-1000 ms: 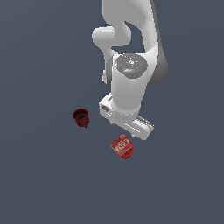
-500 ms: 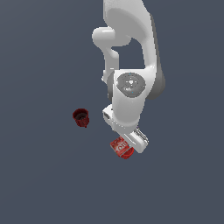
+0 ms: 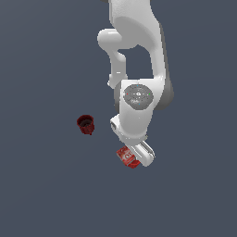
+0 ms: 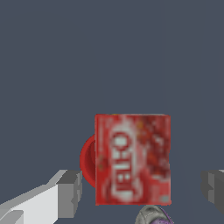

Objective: Pick up a designated object from a clutter of objects.

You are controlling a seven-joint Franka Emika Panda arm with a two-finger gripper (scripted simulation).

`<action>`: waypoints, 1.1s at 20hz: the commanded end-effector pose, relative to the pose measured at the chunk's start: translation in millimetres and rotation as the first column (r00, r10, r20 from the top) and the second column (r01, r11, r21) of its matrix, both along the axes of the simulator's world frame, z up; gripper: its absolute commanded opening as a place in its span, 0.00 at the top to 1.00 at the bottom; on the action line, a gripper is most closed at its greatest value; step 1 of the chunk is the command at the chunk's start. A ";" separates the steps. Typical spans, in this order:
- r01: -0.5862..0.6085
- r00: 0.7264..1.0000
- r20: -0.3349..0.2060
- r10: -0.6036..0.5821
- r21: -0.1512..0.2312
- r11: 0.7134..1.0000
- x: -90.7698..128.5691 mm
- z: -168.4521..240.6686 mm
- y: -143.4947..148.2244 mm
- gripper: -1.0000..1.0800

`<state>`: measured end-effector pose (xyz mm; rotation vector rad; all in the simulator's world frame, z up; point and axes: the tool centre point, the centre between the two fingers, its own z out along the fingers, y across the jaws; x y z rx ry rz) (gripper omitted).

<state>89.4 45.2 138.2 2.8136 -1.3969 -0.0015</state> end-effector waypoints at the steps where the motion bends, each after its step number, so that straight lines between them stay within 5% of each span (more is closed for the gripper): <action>1: 0.000 1.000 0.000 0.000 0.000 1.000 0.0 0.0 0.0 0.04; 19: 0.005 1.000 0.001 -0.005 0.000 1.000 0.4 -50.6 0.0 0.04; 20: 0.005 1.000 0.001 -0.005 0.000 1.000 0.4 -50.6 0.0 1.00; 22: 0.005 1.000 0.001 -0.005 0.000 1.000 0.4 -50.6 0.0 1.00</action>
